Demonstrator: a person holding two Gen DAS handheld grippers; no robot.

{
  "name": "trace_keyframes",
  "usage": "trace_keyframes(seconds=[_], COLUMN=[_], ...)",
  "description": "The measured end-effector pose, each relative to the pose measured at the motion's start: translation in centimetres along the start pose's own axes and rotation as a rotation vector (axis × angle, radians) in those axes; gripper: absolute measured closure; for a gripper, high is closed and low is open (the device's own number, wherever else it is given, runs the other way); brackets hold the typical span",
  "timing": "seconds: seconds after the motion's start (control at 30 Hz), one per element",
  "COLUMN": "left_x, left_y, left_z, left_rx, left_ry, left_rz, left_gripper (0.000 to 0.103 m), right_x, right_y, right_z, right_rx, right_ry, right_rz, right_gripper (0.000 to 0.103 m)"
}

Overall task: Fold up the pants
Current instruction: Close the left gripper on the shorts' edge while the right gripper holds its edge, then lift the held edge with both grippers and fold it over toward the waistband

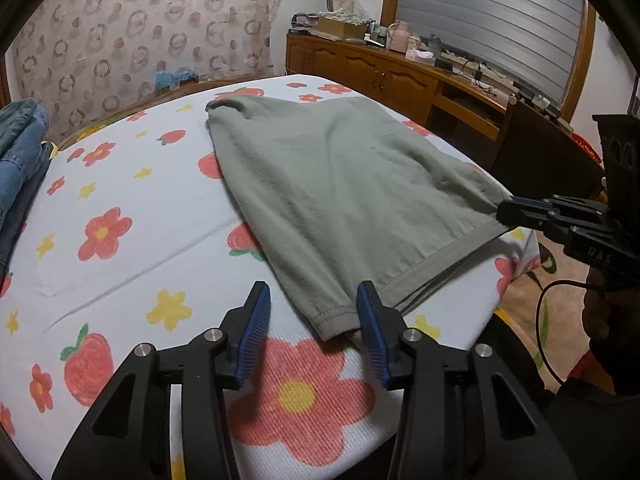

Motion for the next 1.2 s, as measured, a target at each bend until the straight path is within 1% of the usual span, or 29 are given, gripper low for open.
trace_keyframes(seconds=[0.07,0.1,0.13,0.17,0.23,0.27,0.33,0.4,0.6,0.87,1.2], left_x=[0.0,0.0,0.0,-0.1,-0.1,-0.1,-0.1,0.0,0.3,1.5,3.1], left_y=[0.1,0.1,0.0,-0.1,-0.5,-0.6,-0.7,-0.6,-0.3,0.5,0.3], left_z=[0.1,0.1,0.2,0.3,0.4,0.4,0.6,0.9,2.9,6.0,9.1], left_rx=[-0.006,-0.01,-0.028,-0.046,-0.052,-0.057,-0.064,-0.07,-0.075,-0.06,-0.044], left_ry=[0.0,0.0,0.001,0.003,0.003,0.003,0.003,-0.001,-0.046,-0.135,-0.223], left_rz=[0.003,0.003,0.006,0.008,-0.007,-0.011,-0.015,-0.012,-0.006,0.011,-0.004], left_gripper=[0.058,0.062,0.07,0.073,0.081,0.084,0.092,0.095,0.096,0.097,0.098], right_x=[-0.1,-0.1,0.0,0.1,0.3,0.4,0.6,0.8,1.3,2.0,2.7], right_y=[0.0,0.0,0.0,0.0,0.1,0.2,0.1,0.2,0.6,1.7,2.7], right_z=[-0.3,-0.3,-0.3,-0.2,-0.2,-0.1,0.0,0.2,1.3,3.0,5.7], right_rx=[0.004,0.004,0.008,0.01,0.013,0.017,0.024,0.033,0.057,0.083,0.103], right_ry=[0.015,0.016,0.016,0.015,0.013,0.011,0.005,-0.002,-0.036,-0.092,-0.161], right_rz=[-0.003,-0.006,-0.008,-0.008,-0.004,-0.003,-0.001,0.0,0.019,0.054,0.085], right_gripper=[0.095,0.095,0.095,0.095,0.095,0.095,0.095,0.095,0.095,0.095,0.095])
Point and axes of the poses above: each gripper's, at about its wrist camera, not at the fingertips, and z roughly against the way its jaws point, y to its left, x to its top, the point moved 1 cm from there along -z, roughly the way its jaws point, and after that the axes turned 2 degrees about -y, right-handed, at the moved point
